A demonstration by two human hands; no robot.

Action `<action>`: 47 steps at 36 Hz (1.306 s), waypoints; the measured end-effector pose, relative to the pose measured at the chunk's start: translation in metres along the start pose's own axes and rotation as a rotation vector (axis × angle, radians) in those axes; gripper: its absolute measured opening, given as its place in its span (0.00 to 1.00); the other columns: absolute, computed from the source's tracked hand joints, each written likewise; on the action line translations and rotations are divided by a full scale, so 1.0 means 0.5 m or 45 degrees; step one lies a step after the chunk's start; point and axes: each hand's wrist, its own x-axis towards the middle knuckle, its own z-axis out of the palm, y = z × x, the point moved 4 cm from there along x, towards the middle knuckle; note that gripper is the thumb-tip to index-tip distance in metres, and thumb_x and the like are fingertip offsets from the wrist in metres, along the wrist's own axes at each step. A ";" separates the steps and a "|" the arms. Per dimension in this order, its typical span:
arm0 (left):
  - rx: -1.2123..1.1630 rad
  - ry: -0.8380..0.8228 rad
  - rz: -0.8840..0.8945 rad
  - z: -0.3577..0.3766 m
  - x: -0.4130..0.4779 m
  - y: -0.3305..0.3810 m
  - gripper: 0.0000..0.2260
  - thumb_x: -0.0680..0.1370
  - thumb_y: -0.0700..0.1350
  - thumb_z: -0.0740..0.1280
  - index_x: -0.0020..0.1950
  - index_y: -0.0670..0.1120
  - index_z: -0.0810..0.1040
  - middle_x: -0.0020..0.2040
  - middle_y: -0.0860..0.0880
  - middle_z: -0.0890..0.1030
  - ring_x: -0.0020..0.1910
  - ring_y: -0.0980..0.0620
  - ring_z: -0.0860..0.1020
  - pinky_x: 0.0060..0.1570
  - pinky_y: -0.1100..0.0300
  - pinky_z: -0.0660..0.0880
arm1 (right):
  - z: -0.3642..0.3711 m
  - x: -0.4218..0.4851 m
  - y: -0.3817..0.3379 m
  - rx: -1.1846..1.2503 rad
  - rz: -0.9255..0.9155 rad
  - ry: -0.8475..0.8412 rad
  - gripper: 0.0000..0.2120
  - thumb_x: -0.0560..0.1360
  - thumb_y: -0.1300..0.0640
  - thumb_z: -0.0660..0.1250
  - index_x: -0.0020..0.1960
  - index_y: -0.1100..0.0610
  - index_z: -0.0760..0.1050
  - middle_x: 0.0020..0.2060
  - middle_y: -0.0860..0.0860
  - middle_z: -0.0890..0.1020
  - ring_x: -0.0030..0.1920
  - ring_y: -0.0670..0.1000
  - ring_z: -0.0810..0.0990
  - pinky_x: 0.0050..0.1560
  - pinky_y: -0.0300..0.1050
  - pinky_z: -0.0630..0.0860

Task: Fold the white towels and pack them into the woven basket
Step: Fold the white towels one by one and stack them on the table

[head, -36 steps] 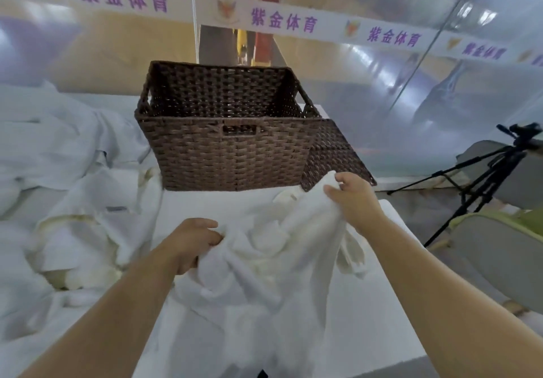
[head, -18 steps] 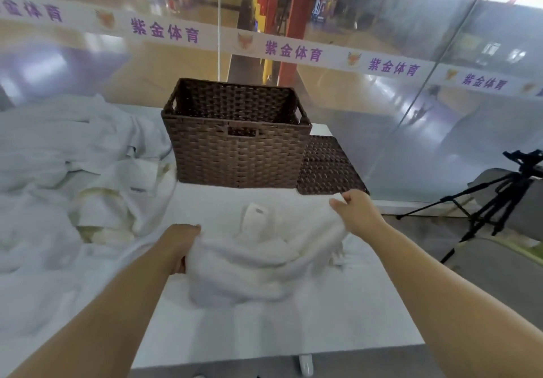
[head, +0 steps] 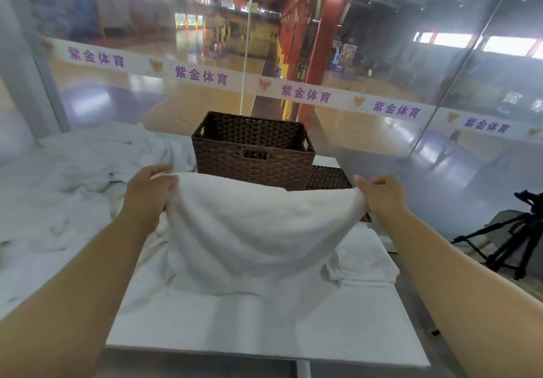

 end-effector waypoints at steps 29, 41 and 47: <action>-0.003 -0.612 -0.449 0.003 -0.145 -0.067 0.08 0.77 0.42 0.67 0.55 0.46 0.81 0.53 0.44 0.83 0.52 0.45 0.80 0.46 0.53 0.78 | -0.006 -0.091 -0.019 0.383 -0.122 -0.265 0.27 0.71 0.69 0.70 0.65 0.50 0.72 0.48 0.51 0.81 0.49 0.50 0.80 0.44 0.42 0.77; -0.113 -0.114 -0.039 -0.065 -0.121 -0.048 0.11 0.75 0.38 0.68 0.48 0.54 0.82 0.51 0.49 0.80 0.45 0.53 0.78 0.46 0.59 0.75 | -0.033 -0.117 0.007 0.148 -0.088 -0.188 0.23 0.70 0.72 0.69 0.62 0.55 0.77 0.58 0.55 0.79 0.57 0.59 0.77 0.59 0.60 0.76; 0.406 0.099 0.408 -0.081 -0.133 -0.021 0.13 0.70 0.41 0.73 0.54 0.48 0.82 0.48 0.52 0.81 0.48 0.51 0.78 0.54 0.59 0.72 | -0.052 -0.148 -0.002 -0.101 -0.294 -0.095 0.13 0.73 0.64 0.69 0.58 0.57 0.80 0.51 0.55 0.82 0.52 0.58 0.80 0.56 0.59 0.77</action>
